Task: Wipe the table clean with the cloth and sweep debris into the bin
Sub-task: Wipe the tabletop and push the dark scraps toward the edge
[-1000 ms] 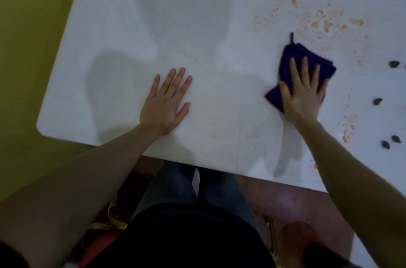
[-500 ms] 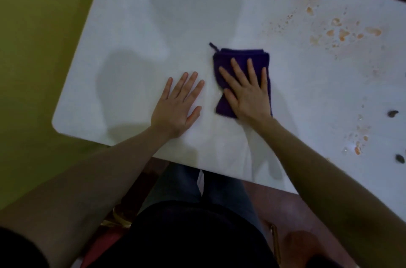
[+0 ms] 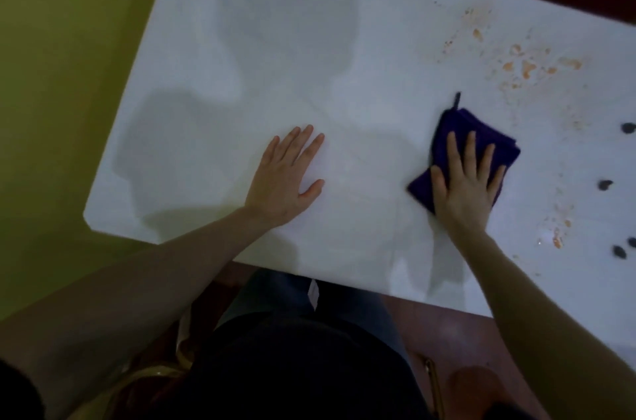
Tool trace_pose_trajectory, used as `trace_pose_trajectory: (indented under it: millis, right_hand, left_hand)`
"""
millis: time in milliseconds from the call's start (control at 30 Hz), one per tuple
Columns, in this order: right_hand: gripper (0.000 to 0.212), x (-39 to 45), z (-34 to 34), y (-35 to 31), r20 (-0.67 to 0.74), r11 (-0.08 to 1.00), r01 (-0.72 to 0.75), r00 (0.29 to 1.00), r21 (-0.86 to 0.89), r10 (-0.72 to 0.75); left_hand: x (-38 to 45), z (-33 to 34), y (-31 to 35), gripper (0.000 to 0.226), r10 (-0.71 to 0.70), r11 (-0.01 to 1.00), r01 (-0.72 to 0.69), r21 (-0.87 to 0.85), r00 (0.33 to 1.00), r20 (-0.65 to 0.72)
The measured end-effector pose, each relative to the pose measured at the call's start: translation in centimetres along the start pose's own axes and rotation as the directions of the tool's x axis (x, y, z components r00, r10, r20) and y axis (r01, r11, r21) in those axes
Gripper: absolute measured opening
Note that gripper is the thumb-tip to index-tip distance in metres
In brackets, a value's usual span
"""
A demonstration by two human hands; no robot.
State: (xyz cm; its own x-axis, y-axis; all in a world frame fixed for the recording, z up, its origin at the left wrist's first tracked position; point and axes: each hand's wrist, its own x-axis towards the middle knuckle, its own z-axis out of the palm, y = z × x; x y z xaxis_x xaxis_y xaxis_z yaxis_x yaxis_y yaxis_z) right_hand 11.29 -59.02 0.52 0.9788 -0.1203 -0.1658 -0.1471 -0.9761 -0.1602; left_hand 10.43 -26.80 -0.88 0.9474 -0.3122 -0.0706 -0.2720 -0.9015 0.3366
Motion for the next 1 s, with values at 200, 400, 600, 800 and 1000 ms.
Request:
trace_pose_trajectory:
  millis: [200, 400, 600, 800, 1000]
  right_hand:
    - [0.062, -1.6, 2.2, -6.1, 0.067, 0.950, 0.304, 0.952, -0.077, -0.299]
    - [0.062, 9.5, 0.9, -9.0, 0.092, 0.891, 0.445, 0.895, -0.087, -0.437]
    - [0.063, 18.9, -1.7, -5.3, 0.071, 0.958, 0.279, 0.959, -0.072, -0.274]
    - [0.063, 16.5, -2.9, 2.7, 0.014, 0.997, 0.065, 0.998, -0.037, -0.064]
    - [0.063, 7.8, -0.6, -0.5, 0.002, 0.988, 0.138, 0.990, -0.070, -0.138]
  left_hand:
    - [9.6, -2.0, -1.0, 0.058, 0.034, 0.999, -0.034, 0.002, 0.999, -0.035]
    - [17.7, -2.0, -3.3, 0.059, -0.070, 0.980, 0.069, 0.185, 0.998, -0.003]
    - [17.2, -1.7, -3.7, 0.061, -0.063, 0.975, 0.068, 0.213, 0.998, -0.029]
    - [17.2, -1.4, -3.8, 0.060, -0.062, 0.975, 0.071, 0.211, 0.997, -0.053]
    - [17.2, -1.4, -4.2, 0.061, -0.061, 0.972, 0.070, 0.224, 0.997, -0.050]
